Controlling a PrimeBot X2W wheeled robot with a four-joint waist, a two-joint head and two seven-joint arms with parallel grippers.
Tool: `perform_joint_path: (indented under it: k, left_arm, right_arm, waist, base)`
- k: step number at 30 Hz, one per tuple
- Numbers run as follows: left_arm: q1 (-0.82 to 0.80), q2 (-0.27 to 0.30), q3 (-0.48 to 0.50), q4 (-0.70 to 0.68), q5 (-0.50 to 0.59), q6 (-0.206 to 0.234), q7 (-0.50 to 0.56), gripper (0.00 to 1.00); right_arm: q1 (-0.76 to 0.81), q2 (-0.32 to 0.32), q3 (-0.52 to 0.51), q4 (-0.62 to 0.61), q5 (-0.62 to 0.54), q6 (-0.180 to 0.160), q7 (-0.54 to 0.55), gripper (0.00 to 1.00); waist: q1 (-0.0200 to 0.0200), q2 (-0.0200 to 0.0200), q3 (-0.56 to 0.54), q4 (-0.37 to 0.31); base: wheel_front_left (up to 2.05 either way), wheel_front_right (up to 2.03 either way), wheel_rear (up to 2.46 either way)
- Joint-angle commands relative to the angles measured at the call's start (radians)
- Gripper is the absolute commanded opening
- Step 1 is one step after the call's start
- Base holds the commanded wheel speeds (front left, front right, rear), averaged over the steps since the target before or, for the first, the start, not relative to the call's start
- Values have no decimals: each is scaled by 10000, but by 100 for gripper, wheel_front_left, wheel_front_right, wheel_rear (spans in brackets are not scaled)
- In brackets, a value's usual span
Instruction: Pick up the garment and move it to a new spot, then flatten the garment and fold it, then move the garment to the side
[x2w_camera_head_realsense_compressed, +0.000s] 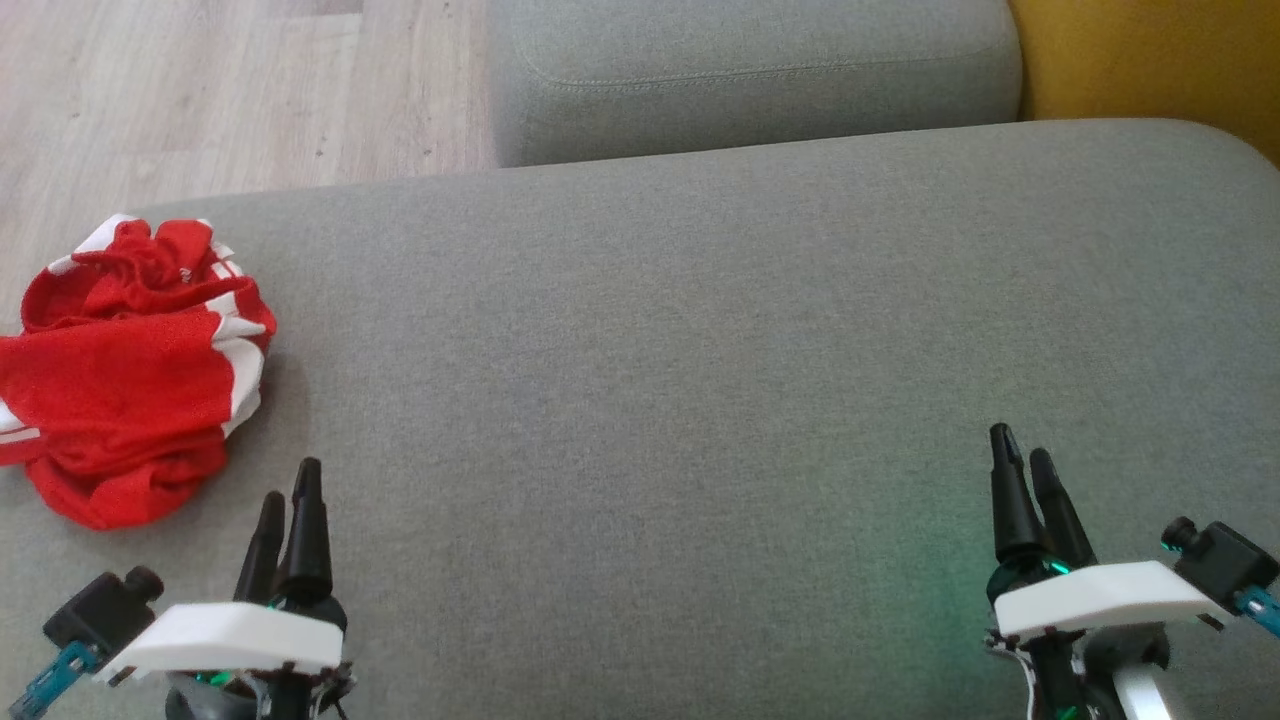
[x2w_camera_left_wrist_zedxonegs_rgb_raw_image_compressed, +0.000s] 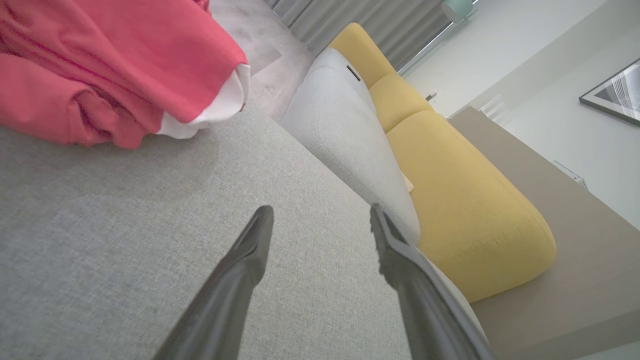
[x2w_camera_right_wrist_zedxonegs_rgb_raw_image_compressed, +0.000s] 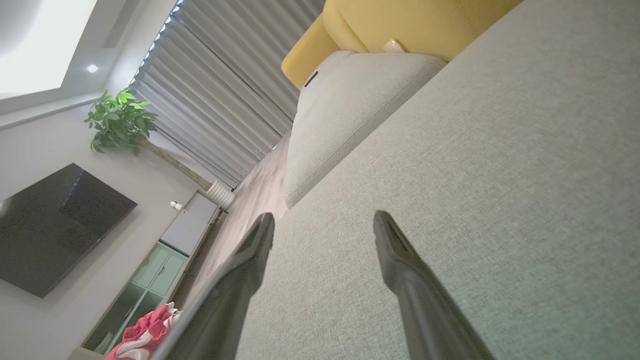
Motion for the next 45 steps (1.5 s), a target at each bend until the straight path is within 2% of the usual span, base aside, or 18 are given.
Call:
perform_joint_path:
  k: [1,19,45]
  left_arm:
    - [-160,169,132,-469,249,49,-115,100]
    - [-63,284,62,-1036,2562,91,-642,100]
    - [142,385,9,-1699,5802,199,-1402,100]
  right_arm:
    - [-410,-57,159,-439,-274,-4,-117,100]
    - [-478,-71,569,-1074,-2410,-5,-648,100]
    - [-515,-91,1120,-1478,-6088,-6,-1414,100]
  waist:
    - [0,-1,1,0]
    - [0,-1,67,-72]
    - [0,-1,85,-66]
  base:
    - [0,0,0]
    - [0,0,0]
    - [0,0,0]
